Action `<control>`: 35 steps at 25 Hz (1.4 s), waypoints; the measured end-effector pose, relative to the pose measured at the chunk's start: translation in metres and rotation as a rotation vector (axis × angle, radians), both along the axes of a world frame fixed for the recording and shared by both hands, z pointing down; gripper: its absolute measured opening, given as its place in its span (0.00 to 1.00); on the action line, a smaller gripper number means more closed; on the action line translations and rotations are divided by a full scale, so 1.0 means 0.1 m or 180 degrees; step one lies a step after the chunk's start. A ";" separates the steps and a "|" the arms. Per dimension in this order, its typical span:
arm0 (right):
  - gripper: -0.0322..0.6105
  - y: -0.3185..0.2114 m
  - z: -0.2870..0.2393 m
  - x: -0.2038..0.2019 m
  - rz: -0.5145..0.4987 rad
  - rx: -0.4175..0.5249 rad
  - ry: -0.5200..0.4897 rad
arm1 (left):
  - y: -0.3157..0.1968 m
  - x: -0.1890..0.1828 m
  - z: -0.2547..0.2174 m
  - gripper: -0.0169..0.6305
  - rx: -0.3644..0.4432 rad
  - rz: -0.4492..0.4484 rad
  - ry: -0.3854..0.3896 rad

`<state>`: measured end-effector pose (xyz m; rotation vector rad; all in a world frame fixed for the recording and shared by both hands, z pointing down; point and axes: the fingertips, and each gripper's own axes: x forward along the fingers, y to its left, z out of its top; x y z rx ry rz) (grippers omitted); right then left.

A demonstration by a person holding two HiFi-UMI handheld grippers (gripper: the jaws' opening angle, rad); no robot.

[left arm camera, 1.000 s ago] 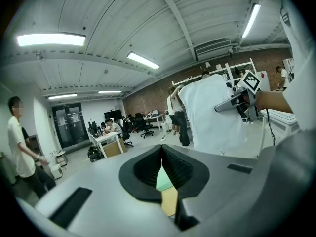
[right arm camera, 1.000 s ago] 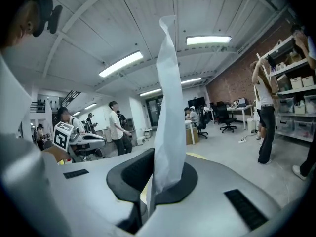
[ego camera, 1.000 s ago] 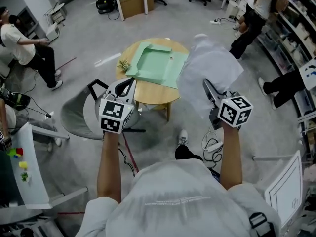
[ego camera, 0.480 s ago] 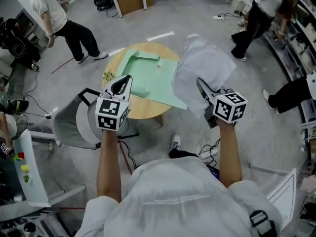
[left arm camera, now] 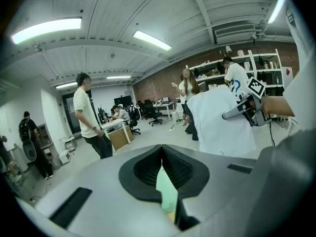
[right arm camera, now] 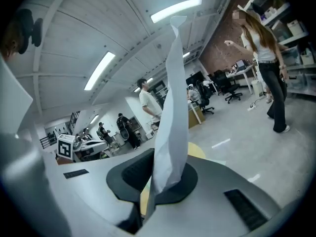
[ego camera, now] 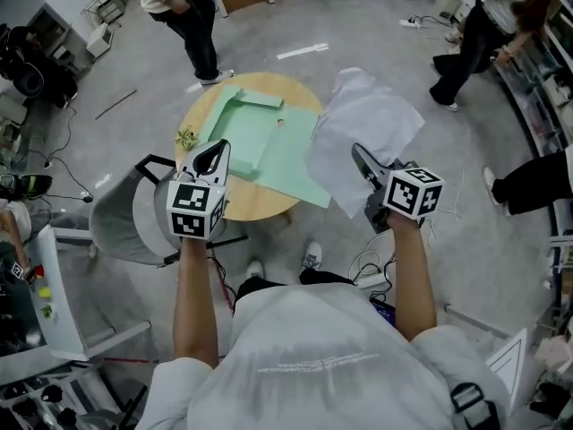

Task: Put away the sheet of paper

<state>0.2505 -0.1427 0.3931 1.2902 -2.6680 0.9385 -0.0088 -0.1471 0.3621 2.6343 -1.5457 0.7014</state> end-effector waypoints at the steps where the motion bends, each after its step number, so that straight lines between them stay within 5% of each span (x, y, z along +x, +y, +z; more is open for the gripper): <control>1: 0.10 -0.04 0.05 0.00 -0.0006 -0.0045 -0.0043 | -0.03 0.00 0.03 0.05 -0.0020 -0.0011 -0.0008; 12: 0.10 -0.36 0.96 -0.17 0.0111 -0.0849 -0.0583 | -0.35 -0.17 0.53 0.05 -0.0310 0.0051 0.0032; 35: 0.10 -1.03 2.65 -1.17 -0.0046 -0.2104 -0.0428 | -1.28 -0.90 1.60 0.05 -0.0940 0.0259 0.0206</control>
